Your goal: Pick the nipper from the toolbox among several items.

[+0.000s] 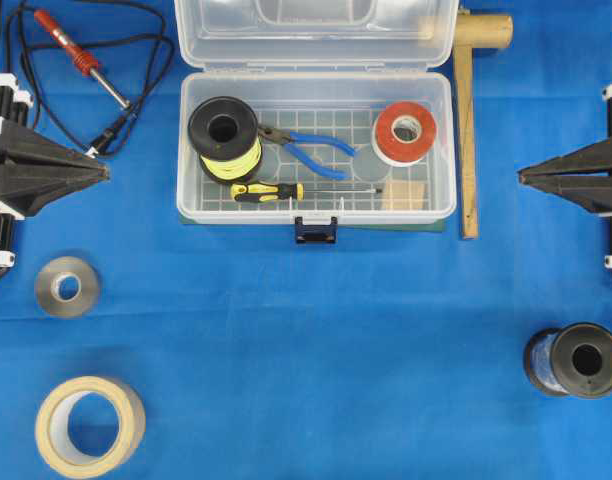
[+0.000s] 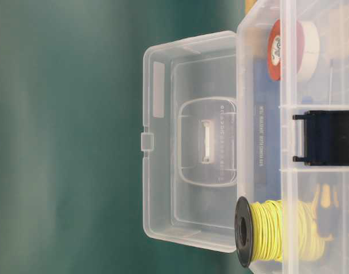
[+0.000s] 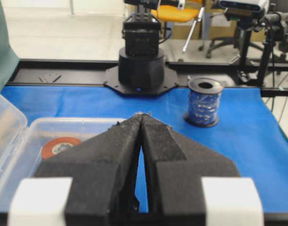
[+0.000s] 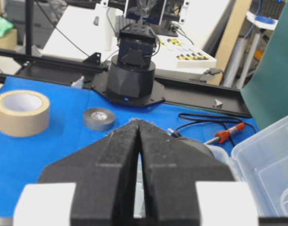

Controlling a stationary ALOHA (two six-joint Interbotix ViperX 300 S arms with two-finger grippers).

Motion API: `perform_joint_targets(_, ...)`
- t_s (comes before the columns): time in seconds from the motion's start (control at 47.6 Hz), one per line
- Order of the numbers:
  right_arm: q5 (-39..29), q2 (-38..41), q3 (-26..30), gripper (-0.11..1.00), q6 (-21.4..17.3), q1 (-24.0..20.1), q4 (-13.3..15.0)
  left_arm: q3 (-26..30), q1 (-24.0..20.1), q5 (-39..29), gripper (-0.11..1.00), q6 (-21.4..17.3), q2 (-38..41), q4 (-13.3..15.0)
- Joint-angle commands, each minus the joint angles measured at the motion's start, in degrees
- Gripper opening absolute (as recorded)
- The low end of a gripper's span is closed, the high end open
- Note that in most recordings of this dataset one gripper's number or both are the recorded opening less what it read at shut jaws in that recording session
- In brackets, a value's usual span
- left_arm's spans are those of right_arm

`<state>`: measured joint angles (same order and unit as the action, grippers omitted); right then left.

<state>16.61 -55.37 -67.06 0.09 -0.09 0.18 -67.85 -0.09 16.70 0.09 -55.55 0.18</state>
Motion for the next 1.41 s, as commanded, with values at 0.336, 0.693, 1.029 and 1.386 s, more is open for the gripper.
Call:
perform_joint_targets(0.336,-12.0,10.0,11.0,0.00,-1.1,6.6,-0.3,1.2,-0.4,0.7,0.00,-0.4,0.4,1.8)
perform_joint_targets(0.693,-26.7,31.8,26.5,0.17,-1.0,14.2,0.0,1.2,-0.3,0.5,0.00,-0.2,0.7,1.8)
perform_joint_targets(1.029,-42.5,52.5,42.2,0.70,-0.4,15.9,2.0,1.1,-0.4,0.4,0.00,0.1,0.8,1.8)
perform_joint_targets(1.386,-43.4,67.4,49.0,0.68,-0.1,17.8,2.5,0.9,-0.4,0.2,0.00,0.1,1.0,1.8)
